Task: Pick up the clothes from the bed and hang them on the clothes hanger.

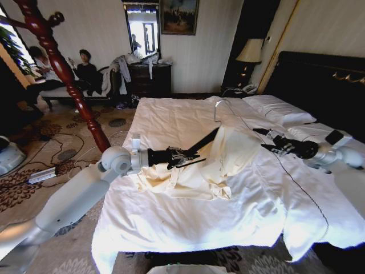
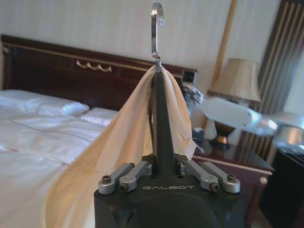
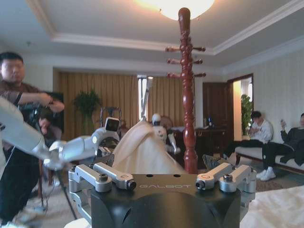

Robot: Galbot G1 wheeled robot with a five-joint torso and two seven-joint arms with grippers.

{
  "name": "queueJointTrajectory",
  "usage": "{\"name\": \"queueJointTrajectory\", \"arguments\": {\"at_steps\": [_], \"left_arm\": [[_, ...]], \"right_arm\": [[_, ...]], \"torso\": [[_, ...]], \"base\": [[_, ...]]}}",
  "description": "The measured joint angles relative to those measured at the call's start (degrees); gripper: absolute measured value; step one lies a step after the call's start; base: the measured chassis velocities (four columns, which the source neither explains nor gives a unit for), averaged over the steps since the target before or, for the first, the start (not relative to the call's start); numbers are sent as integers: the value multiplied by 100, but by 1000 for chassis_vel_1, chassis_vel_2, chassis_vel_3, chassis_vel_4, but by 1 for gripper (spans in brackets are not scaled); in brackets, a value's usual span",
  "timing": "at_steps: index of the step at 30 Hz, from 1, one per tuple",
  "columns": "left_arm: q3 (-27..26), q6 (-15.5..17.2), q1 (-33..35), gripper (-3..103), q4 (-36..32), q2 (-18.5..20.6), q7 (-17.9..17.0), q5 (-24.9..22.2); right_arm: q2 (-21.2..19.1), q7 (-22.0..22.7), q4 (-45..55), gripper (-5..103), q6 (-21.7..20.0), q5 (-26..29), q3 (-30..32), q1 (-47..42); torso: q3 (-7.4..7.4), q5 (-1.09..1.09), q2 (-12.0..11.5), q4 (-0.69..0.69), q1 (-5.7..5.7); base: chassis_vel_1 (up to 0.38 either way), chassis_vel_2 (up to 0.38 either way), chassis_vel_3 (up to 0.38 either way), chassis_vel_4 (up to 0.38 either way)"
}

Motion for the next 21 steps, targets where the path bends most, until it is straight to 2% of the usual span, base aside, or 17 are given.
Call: {"name": "queueJointTrajectory", "arguments": {"at_steps": [3,6,11,21], "left_arm": [[210,0,-14,19,-100,45,2,24],[431,1,-17,19,-236,89,6,63],[505,1,-14,19,-325,101,8,76],[519,0,-58,19,-445,265,8,50]], "right_arm": [[-42,-85,-84,100,-18,-139,-51,85],[-103,-219,-189,100,-61,-399,-114,162],[-173,-233,-144,100,-110,-534,-178,90],[-408,-217,124,100,10,-406,-117,-452]], "torso": [[0,-1,0,4,0],[0,-1,0,-1,-1],[0,-1,0,0,-1],[0,-2,0,0,-1]], "base": [[0,0,0,0],[0,0,0,0],[0,0,0,0],[0,0,0,0]]}}
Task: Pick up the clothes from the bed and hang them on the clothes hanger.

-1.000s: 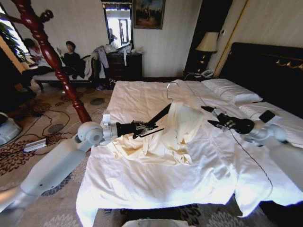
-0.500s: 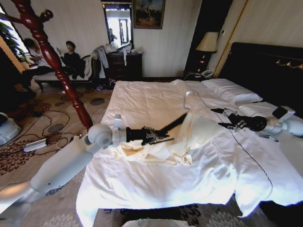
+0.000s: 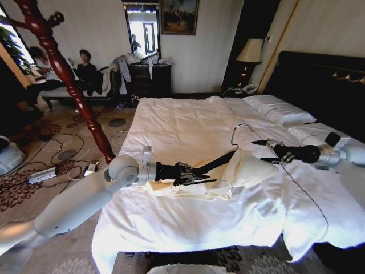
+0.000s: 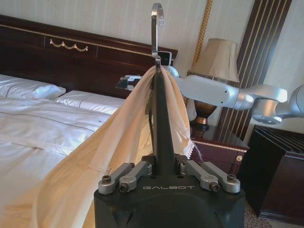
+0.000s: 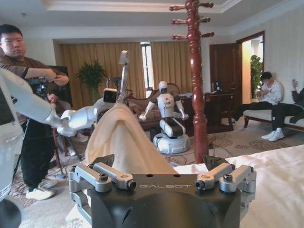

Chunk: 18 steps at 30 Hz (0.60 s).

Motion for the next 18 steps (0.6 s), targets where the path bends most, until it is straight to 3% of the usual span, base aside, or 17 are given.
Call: {"name": "queueJointTrajectory", "arguments": {"at_steps": [18], "left_arm": [[179,-17,1,19,-166,215,7,8]], "right_arm": [[231,22,532,100,432,-357,-9,-490]], "torso": [[0,0,0,1,0]], "base": [[0,0,0,0]]}}
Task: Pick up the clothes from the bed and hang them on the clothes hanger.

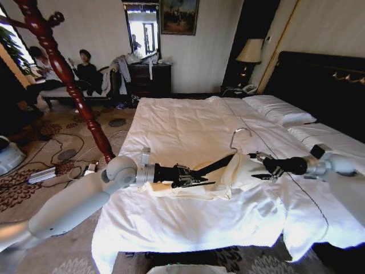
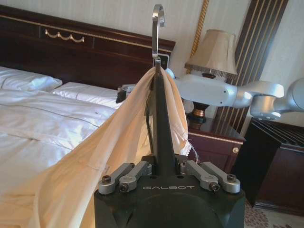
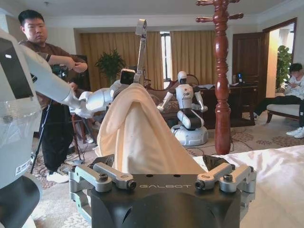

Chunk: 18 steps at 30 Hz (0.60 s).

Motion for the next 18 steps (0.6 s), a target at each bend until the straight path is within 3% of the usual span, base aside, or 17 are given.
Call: {"name": "queueJointTrajectory", "arguments": {"at_steps": [2,5,6,8,11,14,17,18], "left_arm": [[26,-11,31,19,-44,54,1,17],[29,-17,35,19,-45,61,1,28],[30,-19,26,19,-22,60,3,34],[30,-18,22,19,-15,60,2,35],[31,-18,-3,19,32,60,7,40],[34,-18,-4,19,49,60,9,49],[51,-19,-1,19,90,41,22,88],[54,-19,-1,19,98,34,23,95]], "right_arm": [[-54,2,80,103,54,-21,3,-51],[-77,3,147,99,83,-45,3,-80],[-74,4,213,89,115,-106,-9,-97],[-68,4,223,89,122,-121,-14,-98],[-16,7,228,73,212,-239,-43,-101],[-6,7,191,68,299,-314,-45,-108],[12,9,148,51,438,-418,-45,-140],[16,9,147,51,459,-429,-46,-146]], "torso": [[0,-1,0,1,0],[0,-1,0,0,0],[0,-1,0,0,0],[0,-1,0,0,0],[0,0,0,0,0],[0,0,0,0,0],[0,0,0,0,0],[0,0,0,0,0]], "base": [[0,0,0,0],[0,0,0,0],[0,0,0,0],[0,0,0,0],[0,0,0,0],[0,0,0,0],[0,0,0,0],[0,0,0,0]]}}
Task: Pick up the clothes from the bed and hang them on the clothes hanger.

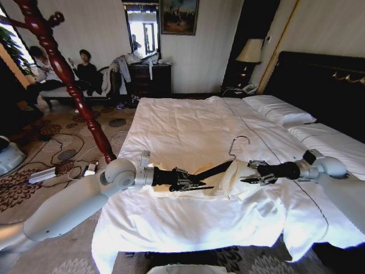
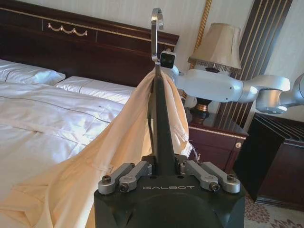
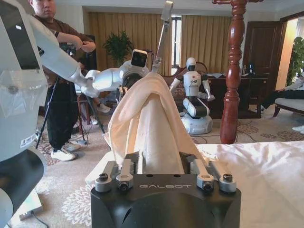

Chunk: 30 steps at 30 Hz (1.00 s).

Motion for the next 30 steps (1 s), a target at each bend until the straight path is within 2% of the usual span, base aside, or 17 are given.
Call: {"name": "queueJointTrajectory", "arguments": {"at_steps": [1,4,5,8,21,30], "left_arm": [[0,0,0,19,0,0,0,0],[27,-2,-45,19,45,-38,3,10],[27,-2,-45,19,45,-38,3,10],[49,-8,-95,19,83,-72,11,10],[59,-64,-121,19,174,-93,47,158],[123,-97,-391,19,426,-275,71,279]], "right_arm": [[0,0,0,51,0,0,0,0],[8,1,19,35,41,-29,0,-6],[8,1,19,35,41,-29,0,-6],[-1,1,64,20,52,-54,2,-7],[-3,20,283,18,165,-92,30,-45],[-9,37,509,18,191,-70,61,-83]], "torso": [[0,0,0,0,0],[0,0,0,0,0],[0,0,0,0,0],[0,0,0,0,0],[0,0,0,0,0],[0,0,0,0,0]], "base": [[0,0,0,0],[0,0,0,0],[0,0,0,0],[0,0,0,0],[0,0,0,0],[0,0,0,0]]}}
